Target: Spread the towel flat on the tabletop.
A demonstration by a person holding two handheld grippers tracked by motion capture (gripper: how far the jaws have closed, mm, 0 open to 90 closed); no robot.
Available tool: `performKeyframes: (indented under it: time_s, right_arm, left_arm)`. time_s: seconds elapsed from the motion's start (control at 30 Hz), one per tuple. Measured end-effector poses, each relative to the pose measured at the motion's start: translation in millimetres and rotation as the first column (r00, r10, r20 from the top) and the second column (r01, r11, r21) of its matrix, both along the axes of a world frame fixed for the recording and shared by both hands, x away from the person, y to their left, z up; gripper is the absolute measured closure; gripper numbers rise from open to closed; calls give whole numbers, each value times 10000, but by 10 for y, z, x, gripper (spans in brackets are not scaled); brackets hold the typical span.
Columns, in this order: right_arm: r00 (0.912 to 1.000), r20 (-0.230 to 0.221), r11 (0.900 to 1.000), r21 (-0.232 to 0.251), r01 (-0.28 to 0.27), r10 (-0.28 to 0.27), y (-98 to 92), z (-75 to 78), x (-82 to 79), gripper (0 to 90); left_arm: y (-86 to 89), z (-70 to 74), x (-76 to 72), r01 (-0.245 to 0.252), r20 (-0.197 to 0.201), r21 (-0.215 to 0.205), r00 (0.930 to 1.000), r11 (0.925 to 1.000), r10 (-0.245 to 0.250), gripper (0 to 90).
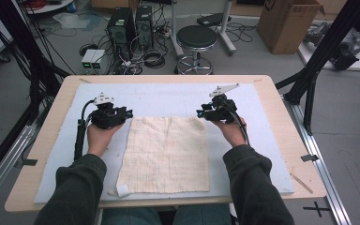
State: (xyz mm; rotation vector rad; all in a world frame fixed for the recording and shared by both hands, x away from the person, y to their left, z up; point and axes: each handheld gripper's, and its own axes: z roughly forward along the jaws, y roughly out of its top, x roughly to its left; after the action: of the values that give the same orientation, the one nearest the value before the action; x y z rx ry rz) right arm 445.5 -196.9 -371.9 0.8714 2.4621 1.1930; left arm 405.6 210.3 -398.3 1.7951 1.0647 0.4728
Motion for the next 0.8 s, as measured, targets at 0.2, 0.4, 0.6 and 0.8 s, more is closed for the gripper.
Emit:
performKeyframes:
  time_s: [0.2,0.4,0.6,0.8]
  right_arm:
    - [9975,-132,9976,-51,-690,689,0,-34,-332,565]
    - [9876,-3,9876,-24,-1571,1571,5,-40,-723,551]
    - [9747,75,9747,97,-2235,2234,-52,-172,-1103,533]
    - [9643,-116,9643,-112,-2647,2646,-123,-391,-1338,527]
  left_arm:
    - [22,27,-320,1036,123,354,9945,9940,-1040,567]
    - [59,53,-713,1816,258,497,9828,9821,-1830,539]
    - [67,-35,-1081,2406,105,809,9702,9673,-2422,513]
    - [60,-190,-1315,2922,104,1025,9555,9509,-2947,430]
